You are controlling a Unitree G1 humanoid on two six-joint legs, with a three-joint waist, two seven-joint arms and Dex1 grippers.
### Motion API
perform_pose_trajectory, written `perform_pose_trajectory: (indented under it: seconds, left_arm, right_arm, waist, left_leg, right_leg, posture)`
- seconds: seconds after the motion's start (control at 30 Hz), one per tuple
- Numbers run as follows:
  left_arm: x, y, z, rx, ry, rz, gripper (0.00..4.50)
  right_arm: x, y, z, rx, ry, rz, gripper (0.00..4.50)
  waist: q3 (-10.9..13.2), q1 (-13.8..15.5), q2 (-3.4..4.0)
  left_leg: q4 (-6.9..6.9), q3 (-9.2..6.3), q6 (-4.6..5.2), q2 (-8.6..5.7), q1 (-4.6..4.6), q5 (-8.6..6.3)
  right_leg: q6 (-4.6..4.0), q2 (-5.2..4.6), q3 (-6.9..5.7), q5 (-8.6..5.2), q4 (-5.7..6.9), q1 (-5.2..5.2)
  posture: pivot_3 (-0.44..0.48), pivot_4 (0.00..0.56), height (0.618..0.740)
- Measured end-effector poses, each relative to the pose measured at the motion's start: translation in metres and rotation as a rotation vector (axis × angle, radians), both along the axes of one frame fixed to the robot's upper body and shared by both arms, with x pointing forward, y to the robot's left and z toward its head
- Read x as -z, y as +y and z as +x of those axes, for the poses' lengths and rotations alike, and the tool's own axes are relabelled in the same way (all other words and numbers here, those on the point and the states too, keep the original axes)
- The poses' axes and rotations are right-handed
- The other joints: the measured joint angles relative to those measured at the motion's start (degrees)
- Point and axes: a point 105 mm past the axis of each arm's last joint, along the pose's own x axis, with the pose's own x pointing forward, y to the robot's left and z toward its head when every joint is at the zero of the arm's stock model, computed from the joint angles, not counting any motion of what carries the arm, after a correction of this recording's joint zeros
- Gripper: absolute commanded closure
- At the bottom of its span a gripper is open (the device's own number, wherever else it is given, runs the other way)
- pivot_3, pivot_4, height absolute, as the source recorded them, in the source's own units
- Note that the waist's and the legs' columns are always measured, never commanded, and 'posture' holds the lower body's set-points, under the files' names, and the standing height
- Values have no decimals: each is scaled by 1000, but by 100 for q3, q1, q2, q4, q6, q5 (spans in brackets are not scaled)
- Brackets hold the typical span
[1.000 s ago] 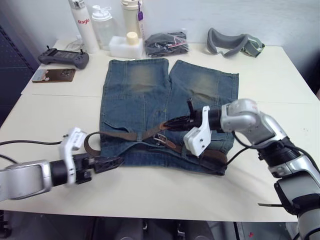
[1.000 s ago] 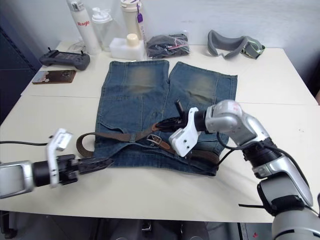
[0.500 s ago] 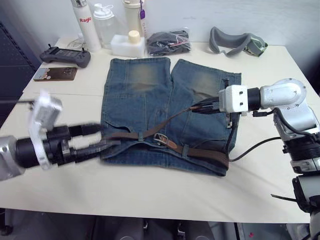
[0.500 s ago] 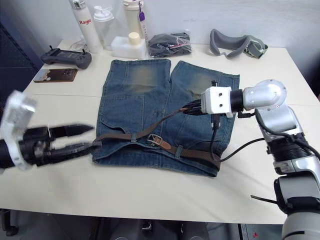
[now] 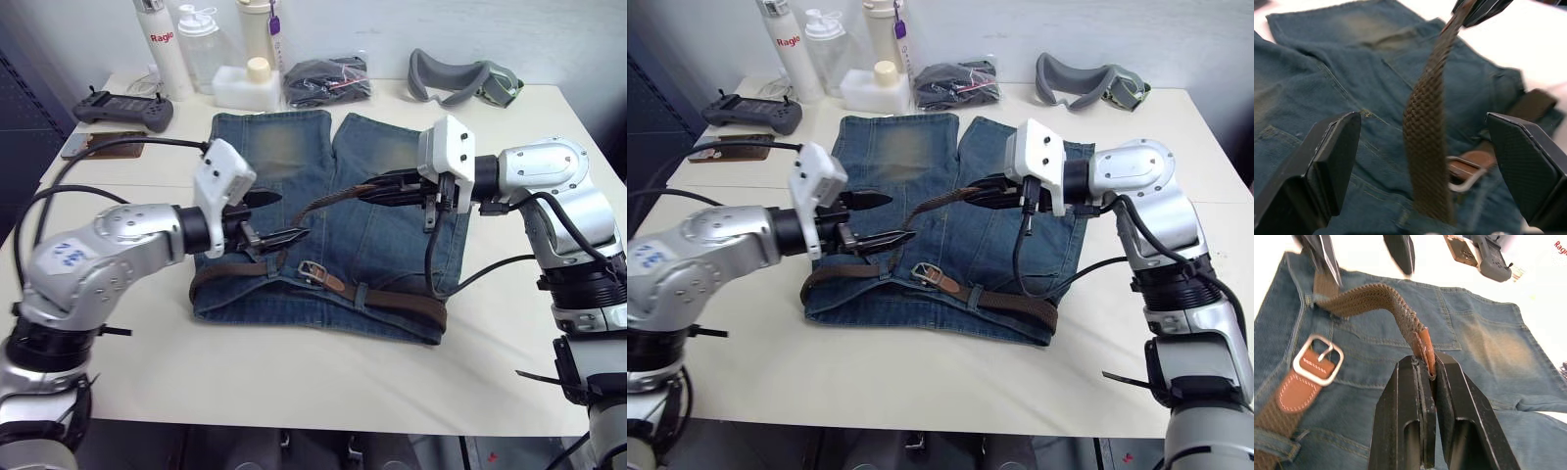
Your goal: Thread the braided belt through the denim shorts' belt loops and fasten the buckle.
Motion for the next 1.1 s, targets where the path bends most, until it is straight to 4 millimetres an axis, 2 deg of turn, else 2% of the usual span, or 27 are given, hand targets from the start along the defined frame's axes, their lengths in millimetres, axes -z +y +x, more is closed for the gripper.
perform_pose_trajectory:
  seconds: [0.1, 0.23, 0.33, 0.57, 0.6, 0.63, 0.67, 0.73, 0.77, 0.87, 0.93, 1.03, 1.1]
  left_arm:
    - [-11, -10, 8, 6, -88, -4, 52]
    - [-16, -20, 14, 19, -186, 3, 52]
    - [-14, -27, 15, 49, -210, 7, 877]
    - [-11, -34, 11, 120, -243, 36, 4149]
    - [-11, -35, 11, 128, -243, 35, 4473]
    - [-10, -36, 11, 134, -242, 35, 4473]
    - [-10, -35, 11, 133, -239, 34, 4500]
    - [-8, -30, 13, 130, -221, 25, 4500]
    - [-7, -24, 12, 125, -209, 22, 4500]
    - [-2, 3, 13, 75, -167, 44, 4500]
    - [0, 17, 10, 56, -140, 45, 4500]
    - [6, 36, 3, 32, -93, 64, 4500]
    - [7, 44, 1, 20, -73, 69, 4500]
  right_arm:
    - [-2, 4, -4, -11, -8, -3, 4500]
    - [-7, 4, -6, -3, -18, 7, 4500]
    - [-7, 4, -6, 6, -12, 11, 4500]
    - [-7, 2, -4, 33, 1, 24, 4500]
    - [-8, 1, -4, 45, 7, 32, 4500]
    - [-7, 1, -3, 56, 29, 41, 4500]
    - [-7, 2, -2, 70, 60, 57, 3629]
    - [-5, 2, 0, 105, 108, 89, 2896]
    - [-4, 0, 2, 125, 127, 102, 2392]
    - [6, -6, -2, 159, 185, 114, 913]
    - [17, -3, -10, 159, 220, 105, 34]
    - [48, 10, -24, 153, 296, 72, 34]
    - [69, 26, -30, 157, 317, 63, 34]
  waist:
    - [2, -3, -1]
    - [2, 4, -2]
    - [2, 7, -2]
    - [2, 1, -2]
    - [2, 2, -3]
    - [2, 1, -3]
    - [2, -5, -2]
    - [2, -14, -2]
    - [2, -13, -2]
    - [2, -12, -2]
    - [2, -13, -2]
    - [2, -17, -2]
    - [2, -16, -2]
  left_leg:
    - [-1, 0, 1, 0, 3, 7]
    - [-3, 0, 1, -1, 10, 13]
    - [-4, 0, 2, -2, 10, 14]
    - [-11, -1, -1, -2, 11, 20]
    - [-11, -2, -1, -2, 11, 20]
    - [-11, -2, 0, -2, 12, 21]
    - [-11, -3, -1, -2, 13, 21]
    - [-15, -3, -3, -2, 14, 23]
    - [-20, -3, -4, -2, 15, 24]
    - [-44, -3, -10, -3, 19, 34]
    - [-55, -9, -11, -3, 23, 38]
    - [-65, -13, -14, -3, 27, 43]
    - [-65, -16, -15, -3, 29, 48]
  right_leg:
    - [4, 0, 0, 2, -1, 4]
    - [6, 0, -1, 4, 0, 10]
    - [7, 0, -1, 4, -1, 10]
    - [7, 0, -3, 5, -1, 11]
    - [7, 0, -4, 5, -1, 12]
    - [7, 0, -4, 5, -1, 13]
    - [7, 0, -4, 5, -1, 13]
    - [6, 0, -4, 5, 0, 12]
    - [6, 0, -4, 5, -2, 12]
    - [5, 0, -4, 5, -11, 11]
    - [4, 0, -9, 6, -23, 16]
    - [2, 0, -14, 7, -31, 22]
    - [-4, 0, -15, 10, -32, 25]
  posture:
    - [0, 150, 656]
    - [0, 150, 656]
    - [0, 150, 656]
    - [0, 150, 656]
    - [0, 150, 656]
    - [0, 150, 656]
    - [0, 150, 656]
    - [0, 150, 656]
    - [0, 150, 656]
    - [0, 150, 656]
    - [0, 150, 656]
    - [0, 150, 656]
    - [0, 150, 656]
